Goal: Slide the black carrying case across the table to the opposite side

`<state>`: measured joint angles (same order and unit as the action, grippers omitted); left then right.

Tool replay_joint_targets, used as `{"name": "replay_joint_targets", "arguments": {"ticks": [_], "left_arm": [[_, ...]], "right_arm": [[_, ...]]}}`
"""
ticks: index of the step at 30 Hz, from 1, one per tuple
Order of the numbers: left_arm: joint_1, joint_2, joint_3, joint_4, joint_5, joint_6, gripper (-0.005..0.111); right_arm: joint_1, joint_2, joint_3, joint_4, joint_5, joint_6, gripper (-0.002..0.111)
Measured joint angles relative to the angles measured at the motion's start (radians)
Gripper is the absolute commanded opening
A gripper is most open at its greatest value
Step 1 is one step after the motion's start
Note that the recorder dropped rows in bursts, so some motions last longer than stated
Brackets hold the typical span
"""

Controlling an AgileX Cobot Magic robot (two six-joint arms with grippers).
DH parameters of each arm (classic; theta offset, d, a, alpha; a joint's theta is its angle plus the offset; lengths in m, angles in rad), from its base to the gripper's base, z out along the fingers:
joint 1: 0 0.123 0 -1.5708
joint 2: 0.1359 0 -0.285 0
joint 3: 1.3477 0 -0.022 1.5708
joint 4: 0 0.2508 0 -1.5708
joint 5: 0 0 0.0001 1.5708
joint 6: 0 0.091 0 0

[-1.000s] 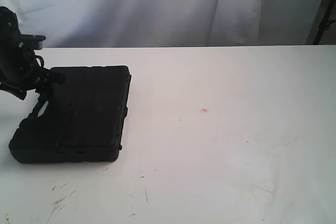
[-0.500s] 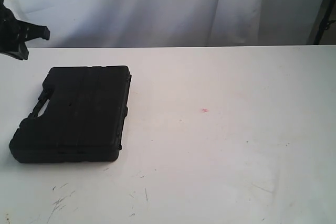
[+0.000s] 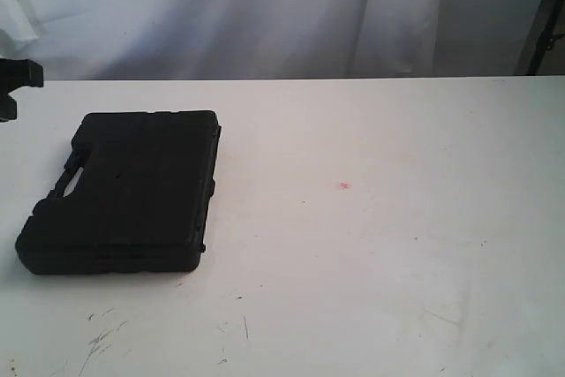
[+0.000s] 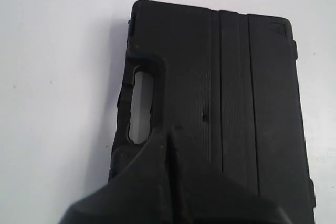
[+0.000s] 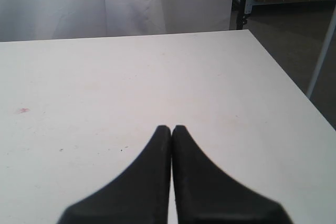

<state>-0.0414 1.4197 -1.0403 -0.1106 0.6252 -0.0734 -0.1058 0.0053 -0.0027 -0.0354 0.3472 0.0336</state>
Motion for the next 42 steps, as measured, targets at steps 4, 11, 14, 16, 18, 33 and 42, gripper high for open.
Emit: {"name": "replay_joint_targets", "arguments": {"ticks": [4,11,14,16,18,33,42], "left_arm": [[0.0,-0.074,0.074,-0.011,-0.01,-0.002,0.0],[0.0,-0.203,0.196,-0.119,-0.069,-0.002,0.0],[0.0,-0.27,0.251,-0.141,-0.083,0.0,0.0],[0.0,-0.309,0.278,-0.146,-0.084,0.009,0.0],[0.0,-0.349,0.3,-0.148,-0.084,0.017,0.0],[0.0,-0.459,0.314,-0.132,-0.09,0.024,0.0],[0.0,-0.565,0.371,-0.014,-0.162,0.025,0.0]], "right_arm": [[0.0,0.0,0.0,0.0,0.0,0.0,0.0],[0.0,0.0,0.0,0.0,0.0,0.0,0.0],[0.0,0.0,0.0,0.0,0.0,0.0,0.0],[0.0,0.0,0.0,0.0,0.0,0.0,0.0],[0.0,0.0,0.0,0.0,0.0,0.0,0.0],[0.0,0.0,0.0,0.0,0.0,0.0,0.0],[0.0,0.0,0.0,0.0,0.0,0.0,0.0]]}}
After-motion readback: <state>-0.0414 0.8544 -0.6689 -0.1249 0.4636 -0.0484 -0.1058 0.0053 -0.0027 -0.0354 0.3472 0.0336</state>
